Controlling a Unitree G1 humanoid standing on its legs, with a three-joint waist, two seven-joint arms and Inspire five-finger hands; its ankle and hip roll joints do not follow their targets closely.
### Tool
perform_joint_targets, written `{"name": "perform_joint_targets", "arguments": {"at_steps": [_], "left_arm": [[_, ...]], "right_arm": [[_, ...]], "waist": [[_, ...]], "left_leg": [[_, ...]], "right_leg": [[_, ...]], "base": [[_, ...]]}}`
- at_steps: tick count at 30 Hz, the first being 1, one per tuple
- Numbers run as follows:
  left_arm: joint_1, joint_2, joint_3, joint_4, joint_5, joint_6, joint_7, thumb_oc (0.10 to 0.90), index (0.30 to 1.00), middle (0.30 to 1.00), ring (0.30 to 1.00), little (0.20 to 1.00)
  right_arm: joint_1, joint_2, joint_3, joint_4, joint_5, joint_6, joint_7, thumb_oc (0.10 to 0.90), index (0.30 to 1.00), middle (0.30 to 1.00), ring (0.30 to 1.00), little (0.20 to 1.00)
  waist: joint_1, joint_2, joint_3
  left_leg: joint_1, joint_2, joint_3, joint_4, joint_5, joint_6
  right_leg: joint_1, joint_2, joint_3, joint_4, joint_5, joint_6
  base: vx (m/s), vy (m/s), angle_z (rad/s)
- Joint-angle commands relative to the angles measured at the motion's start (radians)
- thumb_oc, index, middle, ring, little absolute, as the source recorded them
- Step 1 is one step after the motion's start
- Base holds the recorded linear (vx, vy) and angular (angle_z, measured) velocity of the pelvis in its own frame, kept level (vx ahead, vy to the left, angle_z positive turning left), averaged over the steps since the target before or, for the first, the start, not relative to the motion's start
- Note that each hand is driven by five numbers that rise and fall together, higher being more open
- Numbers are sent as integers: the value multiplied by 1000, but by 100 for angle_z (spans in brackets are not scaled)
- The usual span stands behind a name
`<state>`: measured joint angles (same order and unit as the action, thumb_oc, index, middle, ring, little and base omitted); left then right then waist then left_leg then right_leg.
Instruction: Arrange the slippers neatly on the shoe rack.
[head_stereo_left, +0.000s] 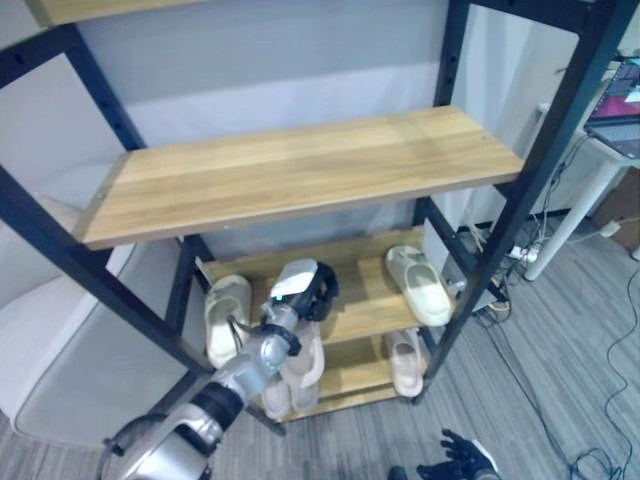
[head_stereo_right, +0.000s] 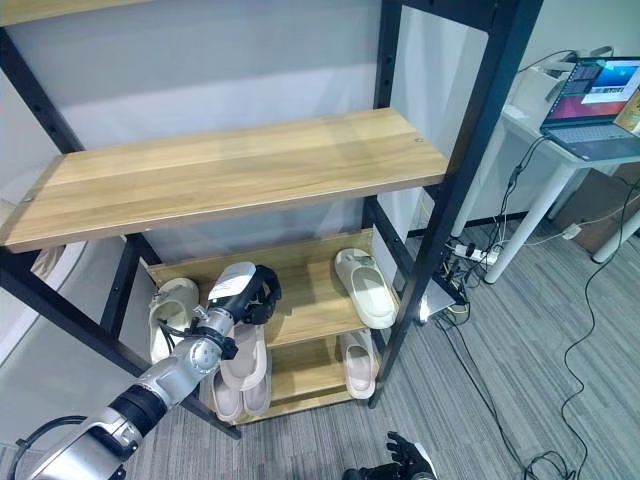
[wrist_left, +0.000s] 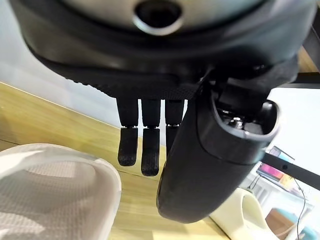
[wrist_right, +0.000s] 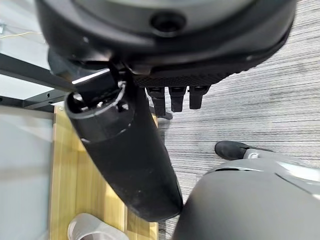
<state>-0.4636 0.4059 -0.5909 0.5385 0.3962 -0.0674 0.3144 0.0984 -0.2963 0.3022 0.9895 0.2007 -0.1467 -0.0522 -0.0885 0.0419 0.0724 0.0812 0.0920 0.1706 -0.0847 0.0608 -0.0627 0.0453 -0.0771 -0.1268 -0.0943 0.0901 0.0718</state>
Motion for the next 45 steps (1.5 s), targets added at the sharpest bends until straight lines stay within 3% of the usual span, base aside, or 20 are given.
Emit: {"name": "perform_joint_targets", "arguments": {"at_steps": [1, 12, 13, 14, 15, 40, 41, 42, 45], "left_arm": [[-182, -2, 32, -7, -25, -68, 37, 400, 300, 300, 300, 300], [-30, 33, 114, -268, -45, -120, -1, 400, 300, 300, 300, 300], [-28, 34, 116, -267, -38, -119, 0, 438, 356, 356, 356, 356], [-30, 36, 118, -264, -31, -116, 3, 726, 789, 789, 789, 789], [-30, 36, 121, -261, -25, -113, 8, 800, 900, 900, 900, 900], [-86, 108, 164, 22, 108, -6, 46, 800, 900, 900, 900, 900], [-91, 110, 163, 34, 108, -3, 47, 665, 698, 698, 698, 698], [-96, 113, 161, 45, 106, -1, 46, 400, 300, 300, 300, 300], [-103, 112, 162, 68, 86, -1, 48, 400, 300, 300, 300, 300]], "right_arm": [[-50, -39, 15, 9, 28, -48, 3, 800, 900, 900, 900, 900], [-24, -29, -6, 8, 26, -44, 8, 800, 900, 900, 900, 900], [-23, -29, -8, 8, 28, -43, 9, 800, 900, 900, 900, 900], [-22, -30, -9, 8, 30, -44, 10, 800, 900, 900, 900, 900], [-22, -31, -9, 8, 31, -44, 10, 800, 900, 900, 900, 900], [4, -67, -19, -9, 12, -40, 28, 800, 900, 900, 900, 900], [4, -69, -18, -12, 11, -39, 28, 800, 900, 900, 900, 900], [4, -71, -16, -16, 10, -40, 29, 800, 900, 900, 900, 900], [7, -75, -12, -32, 5, -41, 31, 800, 900, 900, 900, 900]], "waist": [[21, -6, -33], [27, -1, -22], [26, 1, -21], [26, 2, -21], [26, 3, -20], [-2, -6, 4], [-3, -7, 6], [-6, -8, 8], [-12, -13, 12]], "left_leg": [[3, 28, 20, -3, -39, -56], [10, 28, 10, -3, -31, -57], [11, 28, 9, -3, -31, -57], [11, 28, 9, -3, -31, -57], [12, 29, 9, -3, -30, -58], [-6, 21, 36, -3, -44, -54], [-7, 20, 37, -3, -44, -53], [-9, 20, 39, -3, -45, -53], [-17, 18, 45, -3, -46, -50]], "right_leg": [[60, -22, -114, 7, -114, 91], [81, -21, -130, 7, -125, 82], [82, -21, -130, 7, -125, 81], [81, -21, -131, 7, -125, 81], [81, -21, -132, 7, -125, 81], [49, -40, -114, 7, -109, 99], [46, -41, -110, 7, -107, 99], [42, -41, -108, 7, -106, 100], [28, -42, -95, 7, -102, 102]], "base": [[0, -28, 4], [-7, -14, 4], [0, 0, 0], [0, 0, 0], [0, 0, 0], [1, 2, 0], [0, 0, 0], [-5, 23, -4], [-6, 10, -3]]}}
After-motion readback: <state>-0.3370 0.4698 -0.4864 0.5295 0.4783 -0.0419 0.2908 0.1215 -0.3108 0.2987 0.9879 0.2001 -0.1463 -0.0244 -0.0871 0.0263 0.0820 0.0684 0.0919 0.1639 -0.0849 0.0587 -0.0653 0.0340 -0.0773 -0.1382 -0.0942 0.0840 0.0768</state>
